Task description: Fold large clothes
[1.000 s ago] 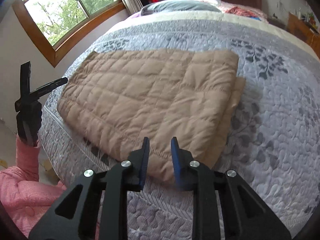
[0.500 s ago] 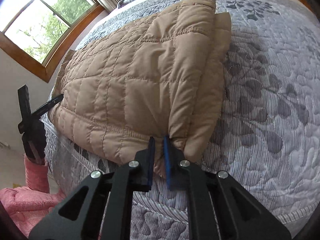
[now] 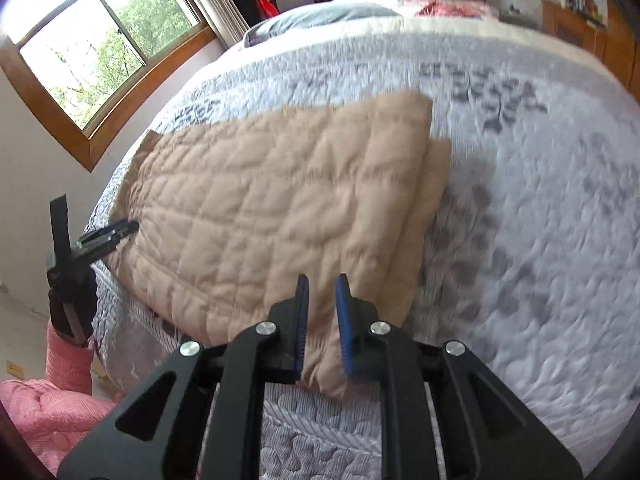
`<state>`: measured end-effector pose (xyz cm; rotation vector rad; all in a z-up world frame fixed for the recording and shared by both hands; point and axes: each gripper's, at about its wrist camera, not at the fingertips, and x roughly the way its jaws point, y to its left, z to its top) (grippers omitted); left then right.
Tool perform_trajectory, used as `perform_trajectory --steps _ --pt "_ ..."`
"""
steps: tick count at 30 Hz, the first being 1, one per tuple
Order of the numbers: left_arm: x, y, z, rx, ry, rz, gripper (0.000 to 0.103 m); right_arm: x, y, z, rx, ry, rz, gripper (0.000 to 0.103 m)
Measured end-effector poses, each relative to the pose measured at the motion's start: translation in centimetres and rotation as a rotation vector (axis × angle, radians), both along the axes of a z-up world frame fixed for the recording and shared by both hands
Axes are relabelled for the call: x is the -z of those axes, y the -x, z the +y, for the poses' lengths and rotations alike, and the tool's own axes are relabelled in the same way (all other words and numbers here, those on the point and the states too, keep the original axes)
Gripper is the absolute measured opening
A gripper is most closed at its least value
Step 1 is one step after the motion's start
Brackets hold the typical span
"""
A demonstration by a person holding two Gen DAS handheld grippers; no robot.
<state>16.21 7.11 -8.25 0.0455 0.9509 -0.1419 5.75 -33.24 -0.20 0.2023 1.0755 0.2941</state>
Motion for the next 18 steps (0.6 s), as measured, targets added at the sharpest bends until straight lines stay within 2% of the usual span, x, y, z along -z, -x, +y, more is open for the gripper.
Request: perform_trajectory --steps 3,6,10,13,18 --pt "0.0 0.0 0.0 -0.002 -0.002 -0.002 0.055 -0.5 -1.2 0.6 -0.014 0.033 -0.004 0.014" --pt "0.0 0.0 -0.1 -0.002 -0.006 -0.004 0.055 0.4 -2.3 0.9 -0.027 0.049 0.014 0.014" --pt "0.1 0.0 -0.1 -0.002 -0.007 -0.005 0.055 2.8 -3.7 0.8 -0.014 0.071 0.081 0.012" --pt "0.1 0.0 -0.1 -0.003 -0.005 -0.004 0.055 5.8 -4.4 0.6 -0.016 0.052 0.139 0.011" --pt "0.1 -0.1 -0.2 -0.008 -0.016 -0.007 0.056 6.6 -4.3 1.2 -0.024 0.082 0.122 0.011"
